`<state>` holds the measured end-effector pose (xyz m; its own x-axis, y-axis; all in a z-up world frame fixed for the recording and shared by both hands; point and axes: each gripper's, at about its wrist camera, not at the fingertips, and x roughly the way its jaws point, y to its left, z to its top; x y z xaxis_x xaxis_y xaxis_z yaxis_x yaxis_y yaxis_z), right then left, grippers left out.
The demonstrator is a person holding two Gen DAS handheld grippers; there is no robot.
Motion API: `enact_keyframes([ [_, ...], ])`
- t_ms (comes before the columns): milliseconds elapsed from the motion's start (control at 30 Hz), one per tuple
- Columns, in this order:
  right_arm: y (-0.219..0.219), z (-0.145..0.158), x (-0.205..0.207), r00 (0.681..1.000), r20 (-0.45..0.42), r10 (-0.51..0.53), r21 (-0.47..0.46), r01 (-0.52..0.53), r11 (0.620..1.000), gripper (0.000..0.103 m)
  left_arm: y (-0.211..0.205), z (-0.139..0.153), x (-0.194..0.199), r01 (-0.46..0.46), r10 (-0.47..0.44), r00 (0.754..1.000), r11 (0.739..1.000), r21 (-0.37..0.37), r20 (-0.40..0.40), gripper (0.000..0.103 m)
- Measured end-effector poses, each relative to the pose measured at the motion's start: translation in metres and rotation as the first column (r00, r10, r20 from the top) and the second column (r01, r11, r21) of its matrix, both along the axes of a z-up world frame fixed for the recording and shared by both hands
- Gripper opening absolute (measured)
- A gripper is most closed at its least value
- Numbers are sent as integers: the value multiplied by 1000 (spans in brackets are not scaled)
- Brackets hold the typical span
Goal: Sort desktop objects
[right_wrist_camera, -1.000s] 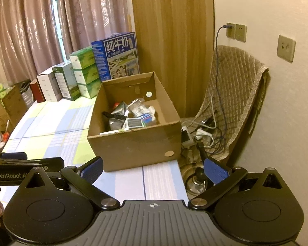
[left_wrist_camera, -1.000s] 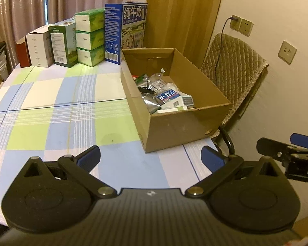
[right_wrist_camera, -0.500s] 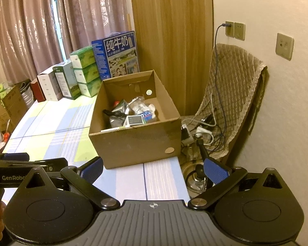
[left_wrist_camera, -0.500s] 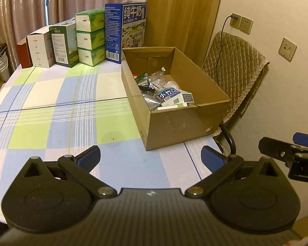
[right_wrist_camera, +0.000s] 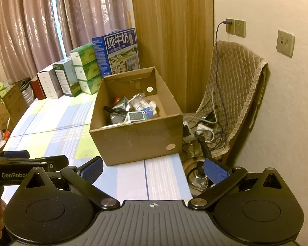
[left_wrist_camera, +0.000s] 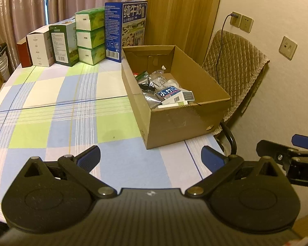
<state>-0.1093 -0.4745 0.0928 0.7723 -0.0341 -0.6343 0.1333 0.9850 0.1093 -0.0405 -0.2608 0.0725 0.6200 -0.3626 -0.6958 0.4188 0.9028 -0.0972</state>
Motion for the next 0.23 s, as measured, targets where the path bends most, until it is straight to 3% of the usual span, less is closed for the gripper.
enact_keyframes([
  [233,1,-4,-3,1000,-10,-1,0,1,1000,101,2,-1,-1,8,-8,1000,1000,-16,-1,102],
])
